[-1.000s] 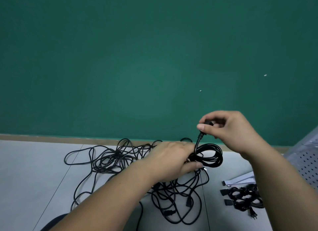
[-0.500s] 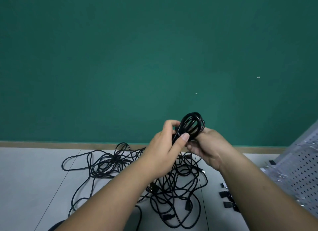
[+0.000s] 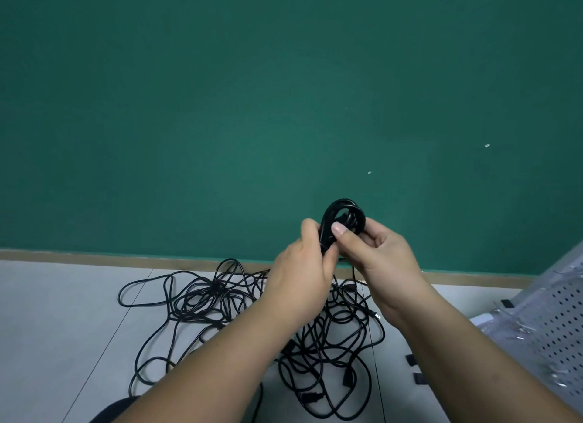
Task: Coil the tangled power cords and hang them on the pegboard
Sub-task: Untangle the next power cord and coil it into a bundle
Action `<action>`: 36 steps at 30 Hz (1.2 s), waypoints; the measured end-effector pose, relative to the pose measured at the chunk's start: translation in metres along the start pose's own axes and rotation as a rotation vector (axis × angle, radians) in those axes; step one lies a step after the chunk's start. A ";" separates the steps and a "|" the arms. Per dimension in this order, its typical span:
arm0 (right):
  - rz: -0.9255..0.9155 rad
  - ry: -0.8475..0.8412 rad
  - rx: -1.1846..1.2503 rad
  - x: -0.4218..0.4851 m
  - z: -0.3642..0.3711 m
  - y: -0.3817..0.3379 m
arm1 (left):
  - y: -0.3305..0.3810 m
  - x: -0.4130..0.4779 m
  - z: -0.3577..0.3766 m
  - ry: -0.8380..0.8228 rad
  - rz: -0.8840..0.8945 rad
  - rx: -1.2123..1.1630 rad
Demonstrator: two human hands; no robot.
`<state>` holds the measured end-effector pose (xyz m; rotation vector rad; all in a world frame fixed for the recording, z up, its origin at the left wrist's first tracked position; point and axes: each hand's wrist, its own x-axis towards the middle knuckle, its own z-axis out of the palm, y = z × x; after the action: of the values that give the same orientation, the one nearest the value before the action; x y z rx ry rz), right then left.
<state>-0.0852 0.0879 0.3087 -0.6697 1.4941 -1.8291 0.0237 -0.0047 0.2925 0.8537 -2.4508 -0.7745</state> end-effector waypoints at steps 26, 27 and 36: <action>-0.025 0.055 0.094 0.015 -0.011 -0.006 | -0.004 0.008 0.006 -0.200 -0.080 -0.743; -0.016 0.050 0.116 0.015 -0.010 -0.007 | -0.001 0.007 0.005 -0.234 -0.078 -0.783; -0.138 -0.026 -0.114 0.013 -0.008 -0.010 | 0.016 0.004 0.000 -0.189 -0.251 -0.929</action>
<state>-0.1012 0.0841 0.3164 -0.8683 1.5782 -1.8395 0.0144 0.0032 0.3038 0.7132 -1.7694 -1.9283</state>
